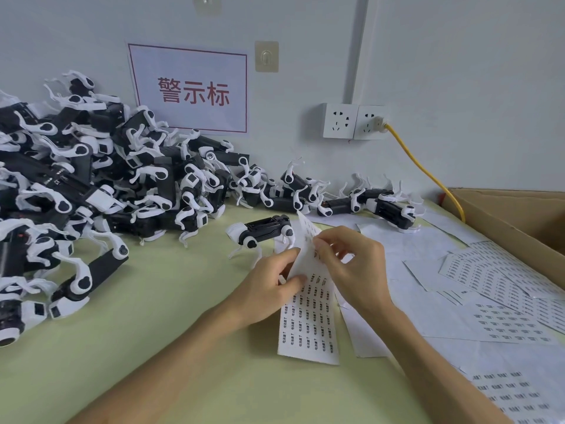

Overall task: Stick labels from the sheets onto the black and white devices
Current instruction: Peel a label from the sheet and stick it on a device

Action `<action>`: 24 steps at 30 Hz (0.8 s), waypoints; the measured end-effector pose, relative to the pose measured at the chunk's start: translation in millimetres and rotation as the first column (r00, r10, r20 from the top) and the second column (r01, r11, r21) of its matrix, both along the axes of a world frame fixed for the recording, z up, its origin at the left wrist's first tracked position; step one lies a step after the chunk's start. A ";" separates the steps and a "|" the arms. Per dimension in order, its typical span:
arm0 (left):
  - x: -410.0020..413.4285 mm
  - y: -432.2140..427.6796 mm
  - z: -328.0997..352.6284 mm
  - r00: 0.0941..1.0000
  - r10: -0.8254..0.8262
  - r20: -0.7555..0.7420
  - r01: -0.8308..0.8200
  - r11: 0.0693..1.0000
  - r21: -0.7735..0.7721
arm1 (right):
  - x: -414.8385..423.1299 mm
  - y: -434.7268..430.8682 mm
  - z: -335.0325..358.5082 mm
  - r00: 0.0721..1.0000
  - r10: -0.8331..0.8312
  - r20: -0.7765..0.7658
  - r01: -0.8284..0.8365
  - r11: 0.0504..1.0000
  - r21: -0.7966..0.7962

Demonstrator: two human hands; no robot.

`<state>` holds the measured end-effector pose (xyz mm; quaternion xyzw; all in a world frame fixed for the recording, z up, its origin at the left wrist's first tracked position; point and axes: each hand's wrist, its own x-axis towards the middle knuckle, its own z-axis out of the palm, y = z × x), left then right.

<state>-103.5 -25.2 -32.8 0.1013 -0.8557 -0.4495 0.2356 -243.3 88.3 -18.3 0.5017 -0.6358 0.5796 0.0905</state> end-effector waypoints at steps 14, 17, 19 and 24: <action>-6.1 -8.1 -6.4 0.954 0.244 -0.175 -0.262 0.962 -0.082 | 2.1 1.1 2.1 0.973 0.137 0.185 -0.145 0.989 0.029; -4.1 -8.1 -1.1 0.934 0.253 -0.253 -0.277 0.959 -0.063 | 2.7 1.3 1.6 0.974 0.160 0.162 -0.172 0.983 0.061; -3.5 -7.1 0.5 0.935 0.227 -0.273 -0.256 0.963 -0.078 | 2.5 1.6 1.5 0.974 0.171 0.151 -0.184 0.980 0.071; -3.3 -6.1 0.7 0.934 0.208 -0.289 -0.258 0.955 -0.146 | 2.9 2.5 1.5 0.975 0.191 0.118 -0.205 0.972 0.119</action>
